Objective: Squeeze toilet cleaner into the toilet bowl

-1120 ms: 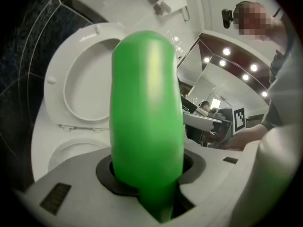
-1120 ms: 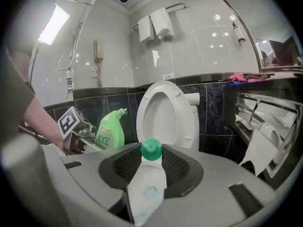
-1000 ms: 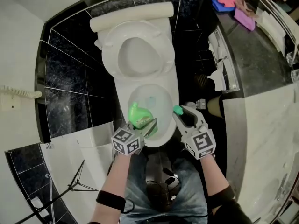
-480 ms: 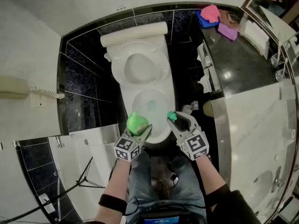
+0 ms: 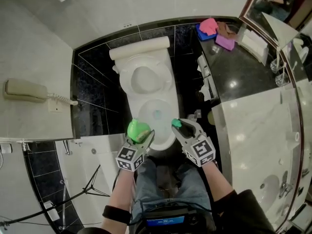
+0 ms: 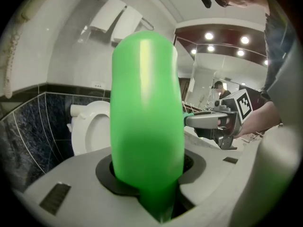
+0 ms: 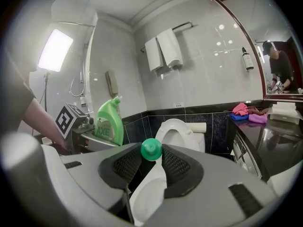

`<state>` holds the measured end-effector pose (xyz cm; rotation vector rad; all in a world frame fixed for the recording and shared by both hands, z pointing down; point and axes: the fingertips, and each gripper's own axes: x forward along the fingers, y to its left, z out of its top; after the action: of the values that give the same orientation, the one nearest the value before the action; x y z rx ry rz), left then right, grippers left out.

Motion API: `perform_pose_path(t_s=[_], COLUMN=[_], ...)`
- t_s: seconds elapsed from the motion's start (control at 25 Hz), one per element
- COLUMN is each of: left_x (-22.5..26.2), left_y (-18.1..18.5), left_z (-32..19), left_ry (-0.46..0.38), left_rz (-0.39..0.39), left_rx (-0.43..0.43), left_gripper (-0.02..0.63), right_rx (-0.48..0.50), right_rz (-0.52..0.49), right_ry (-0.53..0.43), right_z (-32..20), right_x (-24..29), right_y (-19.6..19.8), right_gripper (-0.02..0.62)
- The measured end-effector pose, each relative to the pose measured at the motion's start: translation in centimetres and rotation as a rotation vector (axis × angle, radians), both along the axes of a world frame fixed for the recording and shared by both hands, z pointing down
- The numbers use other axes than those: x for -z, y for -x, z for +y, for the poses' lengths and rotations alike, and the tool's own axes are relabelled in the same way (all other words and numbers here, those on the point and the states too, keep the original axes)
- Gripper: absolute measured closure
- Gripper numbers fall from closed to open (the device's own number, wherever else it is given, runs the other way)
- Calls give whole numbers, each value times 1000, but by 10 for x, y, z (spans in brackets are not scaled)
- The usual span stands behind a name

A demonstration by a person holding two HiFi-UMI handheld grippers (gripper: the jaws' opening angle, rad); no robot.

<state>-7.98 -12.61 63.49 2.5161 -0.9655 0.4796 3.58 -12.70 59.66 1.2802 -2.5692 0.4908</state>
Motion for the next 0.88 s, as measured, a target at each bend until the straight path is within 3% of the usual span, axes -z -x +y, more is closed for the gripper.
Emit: perform_pose_path(t_s=[0.56, 0.88], left_x=[124, 161], left_y=[4, 6], left_z=[53, 86], left_ry=[-163, -187], left_rz=[-54, -55], left_rx=[75, 95], left_gripper=[423, 422], right_rx=[174, 238], right_rz=[-37, -29], right_ry=[-76, -60], right_z=[50, 88], right_x=[110, 134], right_y=[-13, -12], right_gripper=[440, 440])
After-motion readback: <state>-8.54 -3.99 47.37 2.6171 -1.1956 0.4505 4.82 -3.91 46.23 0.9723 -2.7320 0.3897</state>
